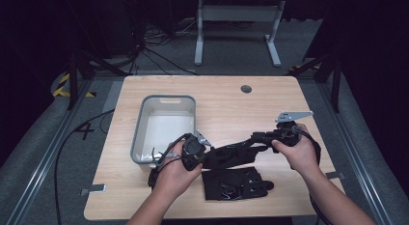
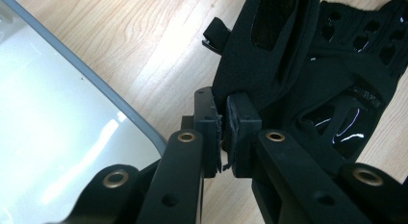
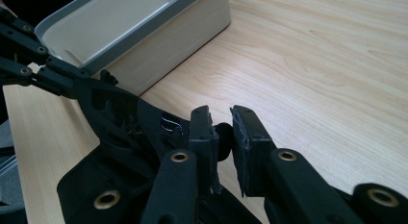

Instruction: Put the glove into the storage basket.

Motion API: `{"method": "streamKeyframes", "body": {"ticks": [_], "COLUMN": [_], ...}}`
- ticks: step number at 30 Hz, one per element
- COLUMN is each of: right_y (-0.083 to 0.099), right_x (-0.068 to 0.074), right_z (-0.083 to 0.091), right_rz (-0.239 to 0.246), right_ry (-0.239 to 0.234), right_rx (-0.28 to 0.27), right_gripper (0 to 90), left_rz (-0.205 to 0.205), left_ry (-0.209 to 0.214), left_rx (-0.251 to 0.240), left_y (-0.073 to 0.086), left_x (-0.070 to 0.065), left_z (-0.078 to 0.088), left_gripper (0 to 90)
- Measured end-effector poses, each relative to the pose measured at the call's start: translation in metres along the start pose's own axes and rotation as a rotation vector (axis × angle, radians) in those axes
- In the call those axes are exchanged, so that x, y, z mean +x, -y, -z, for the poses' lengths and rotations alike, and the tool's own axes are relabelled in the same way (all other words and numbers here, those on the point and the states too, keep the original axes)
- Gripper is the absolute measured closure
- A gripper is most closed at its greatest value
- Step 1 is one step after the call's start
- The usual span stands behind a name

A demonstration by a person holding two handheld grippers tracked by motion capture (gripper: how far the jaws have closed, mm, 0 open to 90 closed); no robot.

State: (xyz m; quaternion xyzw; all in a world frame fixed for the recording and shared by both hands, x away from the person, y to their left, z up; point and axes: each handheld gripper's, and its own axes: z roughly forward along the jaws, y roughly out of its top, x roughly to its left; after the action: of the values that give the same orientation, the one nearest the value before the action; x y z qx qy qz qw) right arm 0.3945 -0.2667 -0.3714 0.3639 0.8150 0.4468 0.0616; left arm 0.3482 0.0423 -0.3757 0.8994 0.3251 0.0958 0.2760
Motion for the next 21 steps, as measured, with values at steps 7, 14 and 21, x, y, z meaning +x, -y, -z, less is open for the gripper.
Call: {"method": "streamKeyframes", "body": {"ticks": [7, 14, 21], "right_y": [0.010, 0.014, 0.021], "right_x": [-0.001, -0.002, 0.004], "right_z": [-0.001, -0.001, 0.005], "right_rz": [-0.002, -0.001, 0.000], "right_ry": [-0.002, -0.005, -0.018], "right_rx": [0.004, -0.002, 0.001], "right_gripper": [79.7, 79.6, 79.4], "left_rz": [-0.020, -0.022, -0.028], "left_ry": [-0.006, -0.008, 0.037], "left_rx": [0.022, 0.026, 0.061], "left_y": [0.000, 0.002, 0.005], "left_x": [-0.003, -0.005, -0.010], "left_z": [-0.006, -0.008, -0.004], "left_gripper": [84.5, 83.9, 80.7]}}
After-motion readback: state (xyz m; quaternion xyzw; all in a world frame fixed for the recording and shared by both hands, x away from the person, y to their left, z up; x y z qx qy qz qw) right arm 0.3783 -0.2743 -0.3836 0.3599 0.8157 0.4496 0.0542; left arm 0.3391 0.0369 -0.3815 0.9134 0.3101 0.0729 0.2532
